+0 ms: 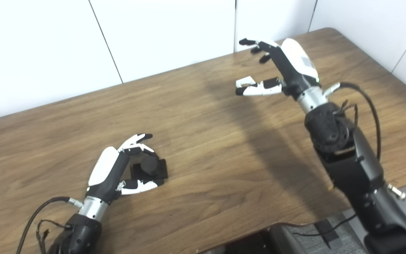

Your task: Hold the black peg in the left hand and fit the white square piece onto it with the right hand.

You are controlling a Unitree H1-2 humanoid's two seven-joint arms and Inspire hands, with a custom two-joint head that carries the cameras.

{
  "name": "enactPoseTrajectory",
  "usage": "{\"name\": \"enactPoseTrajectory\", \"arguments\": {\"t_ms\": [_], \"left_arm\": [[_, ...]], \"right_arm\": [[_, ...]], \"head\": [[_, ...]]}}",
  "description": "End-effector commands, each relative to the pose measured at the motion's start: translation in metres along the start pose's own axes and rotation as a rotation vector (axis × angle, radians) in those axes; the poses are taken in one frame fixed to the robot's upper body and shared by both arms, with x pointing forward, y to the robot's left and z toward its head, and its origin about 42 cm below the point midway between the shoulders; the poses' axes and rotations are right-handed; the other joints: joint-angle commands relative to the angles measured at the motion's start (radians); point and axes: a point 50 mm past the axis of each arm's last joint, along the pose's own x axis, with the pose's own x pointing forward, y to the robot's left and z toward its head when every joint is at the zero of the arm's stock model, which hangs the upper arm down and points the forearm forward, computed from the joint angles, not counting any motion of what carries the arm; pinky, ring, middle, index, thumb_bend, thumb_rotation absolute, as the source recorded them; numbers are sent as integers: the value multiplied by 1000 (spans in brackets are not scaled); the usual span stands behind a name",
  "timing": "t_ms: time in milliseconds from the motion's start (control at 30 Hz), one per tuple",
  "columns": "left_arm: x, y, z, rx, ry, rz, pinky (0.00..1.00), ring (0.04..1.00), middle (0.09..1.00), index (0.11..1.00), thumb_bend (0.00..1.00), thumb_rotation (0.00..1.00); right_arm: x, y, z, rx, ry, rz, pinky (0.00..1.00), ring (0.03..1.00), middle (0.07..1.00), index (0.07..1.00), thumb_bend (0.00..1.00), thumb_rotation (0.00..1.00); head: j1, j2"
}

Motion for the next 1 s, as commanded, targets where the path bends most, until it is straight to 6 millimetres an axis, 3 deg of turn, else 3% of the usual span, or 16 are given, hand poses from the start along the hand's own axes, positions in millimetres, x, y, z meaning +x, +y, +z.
{"name": "enactPoseTrajectory", "arguments": {"t_ms": [0,200,367,700,967], "left_arm": [[-28,-24,-27,-15,127,-115,801,916,875,491,522,68],[-29,-26,-27,-27,129,-114,811,916,873,491,522,68],[-31,-29,-29,-40,133,-113,802,910,872,491,522,67],[-34,-30,-30,-35,133,-123,794,907,873,491,522,69],[-35,-31,-29,-47,142,-126,810,913,878,491,522,69]], "right_arm": [[22,-21,3,-63,-31,-34,670,813,840,779,758,209],[49,-36,-8,-173,21,15,617,806,856,783,761,202],[66,-40,-17,-240,53,78,632,839,886,803,754,250],[92,-32,-32,-305,128,193,705,884,931,812,732,264],[105,-24,-44,-347,165,255,745,888,926,814,689,204]], "head": [[-1,1],[-8,-5],[-11,-10],[-10,-15],[2,-14]]}}
